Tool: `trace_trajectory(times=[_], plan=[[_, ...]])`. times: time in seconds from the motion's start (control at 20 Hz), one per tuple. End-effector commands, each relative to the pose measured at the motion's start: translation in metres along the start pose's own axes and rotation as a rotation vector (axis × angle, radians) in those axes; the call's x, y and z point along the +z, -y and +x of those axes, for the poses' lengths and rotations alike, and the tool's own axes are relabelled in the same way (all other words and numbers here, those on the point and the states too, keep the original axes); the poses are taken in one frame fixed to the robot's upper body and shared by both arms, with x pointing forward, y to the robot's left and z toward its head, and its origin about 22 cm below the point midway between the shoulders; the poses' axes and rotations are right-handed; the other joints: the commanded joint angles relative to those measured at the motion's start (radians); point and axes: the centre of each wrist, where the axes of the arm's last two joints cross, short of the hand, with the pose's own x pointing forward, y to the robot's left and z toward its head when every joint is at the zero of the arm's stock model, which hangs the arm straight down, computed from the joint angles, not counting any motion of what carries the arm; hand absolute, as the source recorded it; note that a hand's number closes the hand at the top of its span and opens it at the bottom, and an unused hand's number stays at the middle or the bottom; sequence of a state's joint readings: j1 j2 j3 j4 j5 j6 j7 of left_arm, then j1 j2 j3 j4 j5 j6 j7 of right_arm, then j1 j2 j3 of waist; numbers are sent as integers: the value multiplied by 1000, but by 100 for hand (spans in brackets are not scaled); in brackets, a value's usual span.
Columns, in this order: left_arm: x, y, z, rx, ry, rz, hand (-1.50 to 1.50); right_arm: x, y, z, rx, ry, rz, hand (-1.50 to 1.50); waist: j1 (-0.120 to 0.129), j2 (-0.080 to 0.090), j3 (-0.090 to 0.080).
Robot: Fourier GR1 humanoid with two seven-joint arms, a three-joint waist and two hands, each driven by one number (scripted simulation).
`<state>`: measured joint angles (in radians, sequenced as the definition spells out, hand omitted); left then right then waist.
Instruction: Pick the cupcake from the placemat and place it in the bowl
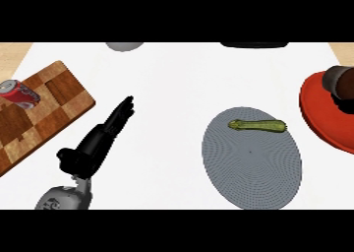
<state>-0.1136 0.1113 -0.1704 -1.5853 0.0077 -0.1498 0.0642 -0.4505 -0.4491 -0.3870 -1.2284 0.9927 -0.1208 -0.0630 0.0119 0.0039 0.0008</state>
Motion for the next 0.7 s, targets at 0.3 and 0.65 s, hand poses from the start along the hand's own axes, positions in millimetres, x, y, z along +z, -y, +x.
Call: trace_trajectory(times=[0.3,0.65], plan=[[7,-2,-7,3,14,-27,0,-21,-32,-45,-132,-189,420,-150,27,8,1],[-15,10,13,17,19,-9,0,-33,-30,-67,-261,-66,326,-150,17,7,2]])
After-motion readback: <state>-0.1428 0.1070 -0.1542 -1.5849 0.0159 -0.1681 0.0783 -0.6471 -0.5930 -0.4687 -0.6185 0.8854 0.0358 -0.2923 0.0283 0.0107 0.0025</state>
